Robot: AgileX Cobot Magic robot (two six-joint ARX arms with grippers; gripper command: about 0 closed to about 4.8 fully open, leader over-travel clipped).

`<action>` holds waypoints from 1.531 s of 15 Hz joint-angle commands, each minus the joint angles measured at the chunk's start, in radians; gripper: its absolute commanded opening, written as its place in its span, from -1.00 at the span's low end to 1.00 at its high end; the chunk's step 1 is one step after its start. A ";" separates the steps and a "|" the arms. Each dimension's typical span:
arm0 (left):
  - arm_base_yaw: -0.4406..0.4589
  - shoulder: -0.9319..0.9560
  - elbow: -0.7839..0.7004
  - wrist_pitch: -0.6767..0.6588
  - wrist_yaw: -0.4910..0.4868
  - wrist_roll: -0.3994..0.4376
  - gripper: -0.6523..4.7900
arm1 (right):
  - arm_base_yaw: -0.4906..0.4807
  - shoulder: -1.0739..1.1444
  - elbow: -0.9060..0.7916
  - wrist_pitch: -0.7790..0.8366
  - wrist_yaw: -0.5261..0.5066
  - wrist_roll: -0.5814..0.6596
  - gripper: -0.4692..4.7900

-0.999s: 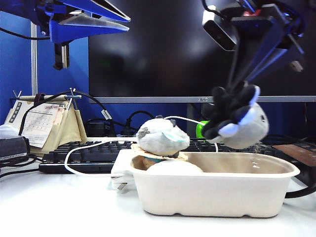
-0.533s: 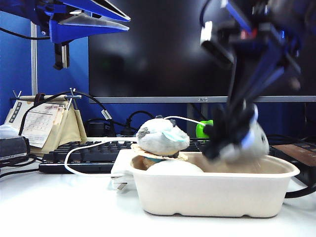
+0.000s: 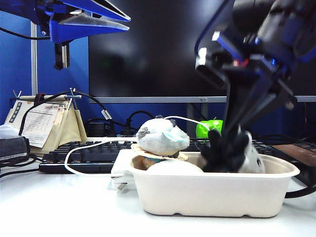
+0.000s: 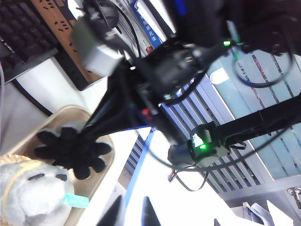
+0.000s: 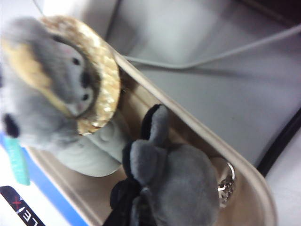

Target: Identity fluffy octopus among items on the table, put them into the paper lunch box.

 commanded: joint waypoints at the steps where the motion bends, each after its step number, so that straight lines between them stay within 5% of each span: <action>1: 0.000 -0.003 0.002 0.012 0.008 0.004 -0.55 | 0.002 0.023 0.002 0.008 0.001 0.000 -0.83; 4: 0.000 -0.003 0.002 0.013 0.007 0.004 -0.55 | 0.002 0.026 0.002 0.003 0.000 0.003 -0.68; 6: 0.000 -0.003 0.002 0.013 0.007 0.004 -0.55 | 0.002 0.026 0.002 0.004 0.001 0.003 0.04; 7: 0.000 -0.003 0.002 0.013 0.007 0.004 -0.55 | 0.002 0.026 0.002 0.004 0.000 0.003 0.24; 11: 0.000 -0.003 0.002 0.013 0.007 0.004 -0.55 | 0.002 0.025 0.004 0.004 -0.001 0.004 0.24; 17: 0.000 -0.003 0.002 0.036 -0.005 0.005 -0.55 | 0.001 0.011 0.194 -0.075 -0.003 0.007 0.18; 19: 0.000 -0.003 0.003 0.123 -0.056 0.005 -0.56 | 0.001 -0.016 0.311 -0.140 0.000 0.006 -0.50; 20: 0.000 -0.003 0.003 0.187 -0.109 0.005 -0.59 | 0.001 -0.037 0.355 -0.159 0.002 -0.002 -0.67; 23: 0.001 -0.003 0.003 0.408 -0.285 0.005 -0.78 | 0.001 -0.167 0.412 -0.172 0.002 -0.003 -0.84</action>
